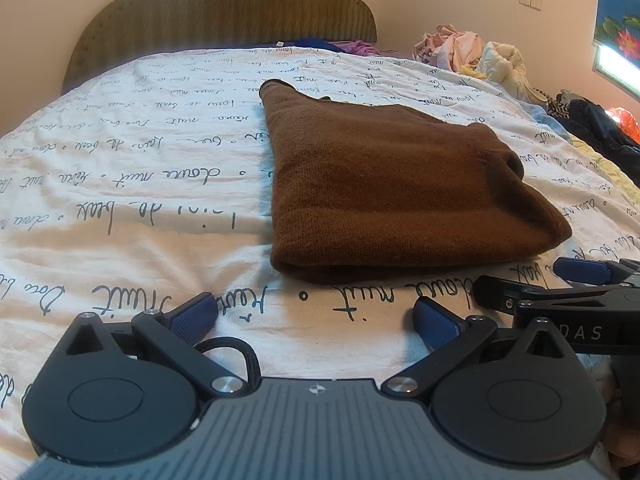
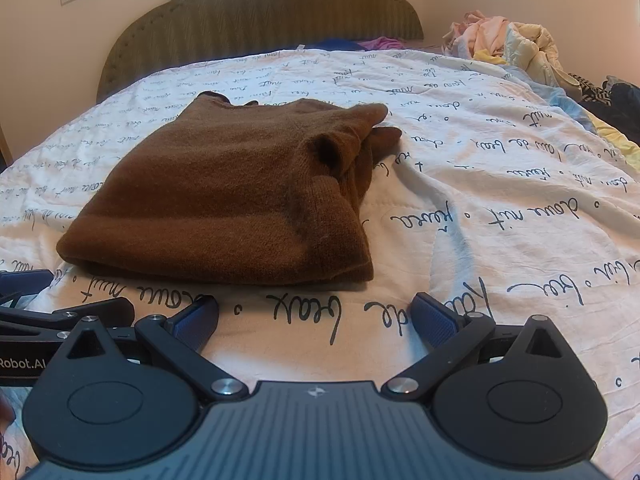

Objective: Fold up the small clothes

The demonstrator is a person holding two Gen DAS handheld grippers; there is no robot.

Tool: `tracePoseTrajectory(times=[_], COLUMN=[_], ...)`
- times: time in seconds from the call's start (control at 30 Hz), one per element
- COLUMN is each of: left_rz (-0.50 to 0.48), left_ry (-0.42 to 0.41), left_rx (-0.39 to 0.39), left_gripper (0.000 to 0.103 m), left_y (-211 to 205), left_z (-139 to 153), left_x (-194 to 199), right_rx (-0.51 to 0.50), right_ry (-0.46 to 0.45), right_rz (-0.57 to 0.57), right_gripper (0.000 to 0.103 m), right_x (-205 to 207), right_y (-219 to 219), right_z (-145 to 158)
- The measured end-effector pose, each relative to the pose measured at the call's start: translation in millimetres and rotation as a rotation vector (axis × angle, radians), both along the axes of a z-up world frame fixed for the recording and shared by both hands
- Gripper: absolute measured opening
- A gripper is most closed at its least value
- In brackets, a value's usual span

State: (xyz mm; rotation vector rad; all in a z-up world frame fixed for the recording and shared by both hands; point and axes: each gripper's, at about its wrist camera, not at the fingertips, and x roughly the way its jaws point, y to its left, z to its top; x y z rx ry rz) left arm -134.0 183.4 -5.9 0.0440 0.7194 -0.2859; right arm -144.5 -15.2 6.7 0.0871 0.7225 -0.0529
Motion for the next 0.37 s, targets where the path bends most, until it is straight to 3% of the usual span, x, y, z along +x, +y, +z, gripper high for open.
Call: tracePoseTrajectory(times=[0.37], left_rz=[-0.003], left_ry=[0.000], left_rx=[0.016], left_gripper=[0.103], left_y=[-1.1], left_z=[-1.3], left_x=[2.0], right_rx=[-0.006], right_ry=[-0.011], right_rz=[-0.028], right_gripper=[0.103], right_x=[-3.7], right_y=[-1.4], right_z=[-0.1])
